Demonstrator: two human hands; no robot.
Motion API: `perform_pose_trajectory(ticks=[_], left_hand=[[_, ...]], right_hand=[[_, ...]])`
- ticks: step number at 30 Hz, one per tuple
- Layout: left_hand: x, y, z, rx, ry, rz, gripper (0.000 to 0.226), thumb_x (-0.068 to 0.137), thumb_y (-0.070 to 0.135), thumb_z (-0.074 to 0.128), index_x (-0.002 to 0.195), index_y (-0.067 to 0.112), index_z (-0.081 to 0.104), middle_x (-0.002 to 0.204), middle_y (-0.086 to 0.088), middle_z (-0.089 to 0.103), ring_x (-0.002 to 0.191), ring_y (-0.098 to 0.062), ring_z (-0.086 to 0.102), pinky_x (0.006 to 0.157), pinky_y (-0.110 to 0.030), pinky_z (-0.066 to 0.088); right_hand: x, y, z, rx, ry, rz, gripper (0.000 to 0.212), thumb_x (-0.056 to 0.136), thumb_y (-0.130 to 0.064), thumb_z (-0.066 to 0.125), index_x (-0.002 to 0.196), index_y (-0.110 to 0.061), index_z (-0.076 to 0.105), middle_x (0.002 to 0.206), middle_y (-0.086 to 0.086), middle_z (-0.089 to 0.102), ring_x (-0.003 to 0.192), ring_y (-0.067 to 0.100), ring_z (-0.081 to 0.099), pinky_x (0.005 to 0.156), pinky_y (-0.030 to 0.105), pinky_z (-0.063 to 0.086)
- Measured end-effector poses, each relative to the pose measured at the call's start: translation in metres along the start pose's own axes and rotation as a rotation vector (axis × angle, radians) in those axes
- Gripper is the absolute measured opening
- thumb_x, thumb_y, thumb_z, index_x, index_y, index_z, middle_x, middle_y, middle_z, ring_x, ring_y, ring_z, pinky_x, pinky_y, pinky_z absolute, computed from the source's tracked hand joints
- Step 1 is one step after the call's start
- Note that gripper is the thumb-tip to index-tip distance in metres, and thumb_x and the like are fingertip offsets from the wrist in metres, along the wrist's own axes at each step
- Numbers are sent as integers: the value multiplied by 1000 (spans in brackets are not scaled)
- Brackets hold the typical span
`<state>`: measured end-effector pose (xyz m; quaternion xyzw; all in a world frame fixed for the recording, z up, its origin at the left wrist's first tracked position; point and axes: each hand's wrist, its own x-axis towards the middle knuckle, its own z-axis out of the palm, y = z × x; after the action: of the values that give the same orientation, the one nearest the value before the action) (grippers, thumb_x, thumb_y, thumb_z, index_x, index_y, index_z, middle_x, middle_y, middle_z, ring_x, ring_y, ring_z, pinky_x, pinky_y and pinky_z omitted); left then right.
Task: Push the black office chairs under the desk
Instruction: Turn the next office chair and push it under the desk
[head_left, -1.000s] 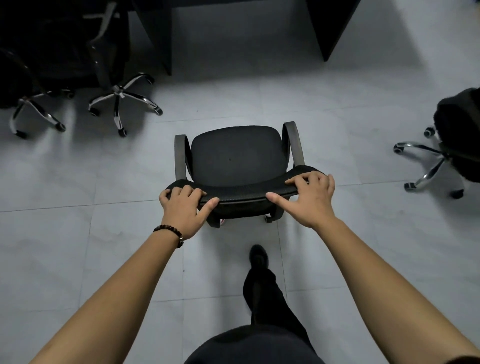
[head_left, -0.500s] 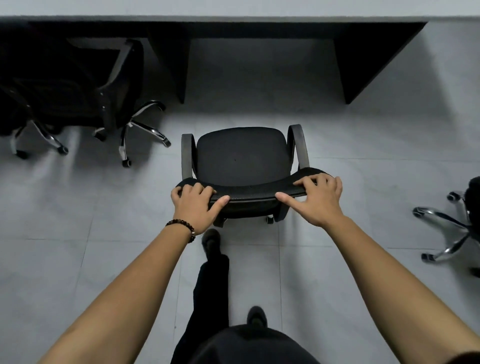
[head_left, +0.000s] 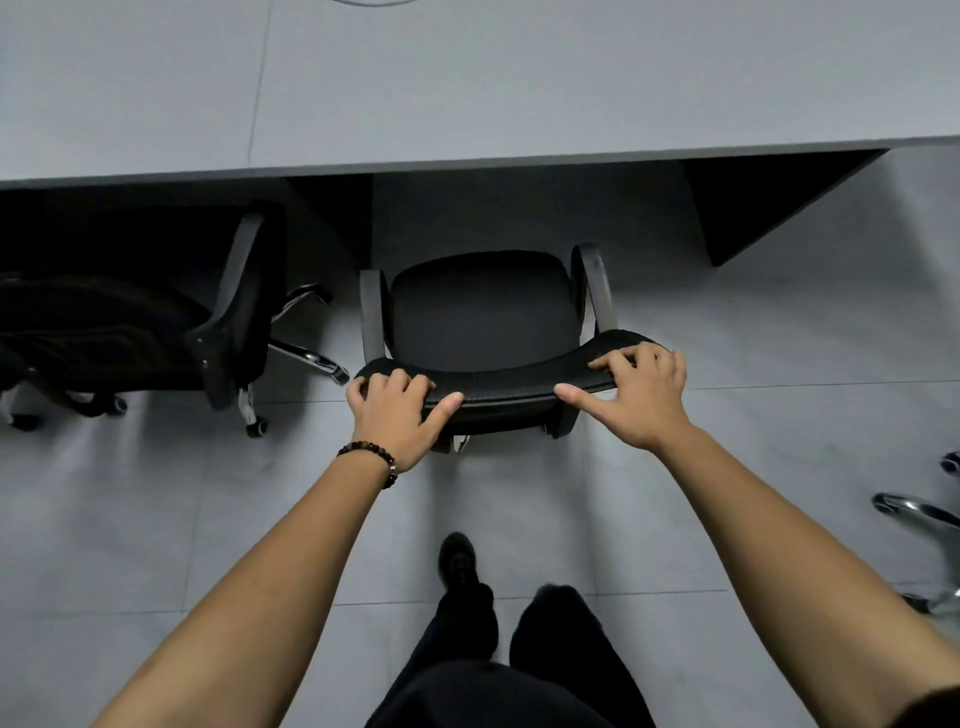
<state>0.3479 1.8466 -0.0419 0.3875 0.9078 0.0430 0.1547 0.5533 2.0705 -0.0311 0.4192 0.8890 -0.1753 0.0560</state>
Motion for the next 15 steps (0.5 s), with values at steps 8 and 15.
perform_pose_trajectory(ticks=[8,15], left_hand=[[87,-19,-27,-17,25,-89,75,79,78,13,105,30,64,100,4,56,107,-22,47,108,-44,13],[126,-30,-39,-11,11,-117,73,80,78,13,109,35,65,110,5,57,114,-21,46,109,-46,14]], right_hand=[[86,-36,-10,-1,-26,-26,89,66,-97,23,121,-37,58,131,2,46,136,27,23,117,49,-3],[132,-51,-20,-30,-100,-66,88,69,-96,21,125,-38,55,137,4,43,139,29,18,118,53,-4]])
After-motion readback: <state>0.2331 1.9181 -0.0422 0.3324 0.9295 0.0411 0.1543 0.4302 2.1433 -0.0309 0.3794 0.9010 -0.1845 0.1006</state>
